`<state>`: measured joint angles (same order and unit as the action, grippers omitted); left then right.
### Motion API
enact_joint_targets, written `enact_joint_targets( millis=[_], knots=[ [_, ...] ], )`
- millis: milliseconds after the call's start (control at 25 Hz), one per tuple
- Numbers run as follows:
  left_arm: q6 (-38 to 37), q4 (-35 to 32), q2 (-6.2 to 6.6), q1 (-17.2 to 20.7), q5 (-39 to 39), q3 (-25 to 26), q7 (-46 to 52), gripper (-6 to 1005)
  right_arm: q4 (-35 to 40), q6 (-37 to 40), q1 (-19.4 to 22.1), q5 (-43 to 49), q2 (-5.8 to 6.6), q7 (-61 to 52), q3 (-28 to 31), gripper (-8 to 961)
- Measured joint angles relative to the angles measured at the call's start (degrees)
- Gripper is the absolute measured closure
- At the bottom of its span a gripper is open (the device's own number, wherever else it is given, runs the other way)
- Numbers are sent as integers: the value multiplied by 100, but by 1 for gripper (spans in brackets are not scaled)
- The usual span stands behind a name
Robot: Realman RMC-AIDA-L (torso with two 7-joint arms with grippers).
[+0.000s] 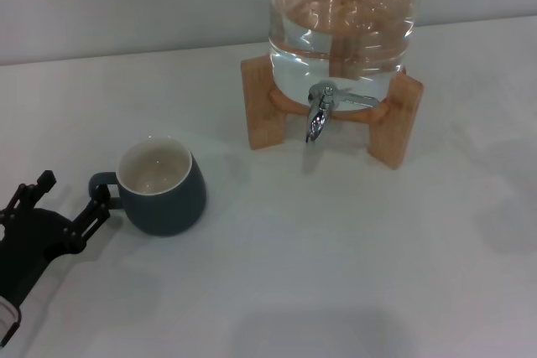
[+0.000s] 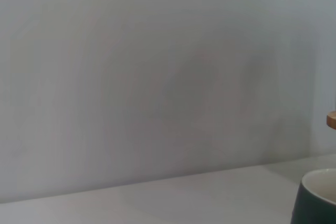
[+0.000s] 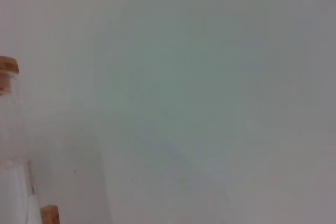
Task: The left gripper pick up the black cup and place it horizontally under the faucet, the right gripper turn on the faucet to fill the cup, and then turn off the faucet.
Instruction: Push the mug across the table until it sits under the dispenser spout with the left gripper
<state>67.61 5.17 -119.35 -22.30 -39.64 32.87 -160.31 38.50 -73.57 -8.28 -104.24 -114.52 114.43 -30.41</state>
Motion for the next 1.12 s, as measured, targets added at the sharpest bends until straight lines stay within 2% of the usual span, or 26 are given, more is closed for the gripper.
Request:
enact_joint_targets(
  millis=[1120],
  knots=[
    [-73, 17, -11, 43, -170, 0, 14, 166, 44, -26, 81, -5, 0, 0, 0, 99]
  ],
)
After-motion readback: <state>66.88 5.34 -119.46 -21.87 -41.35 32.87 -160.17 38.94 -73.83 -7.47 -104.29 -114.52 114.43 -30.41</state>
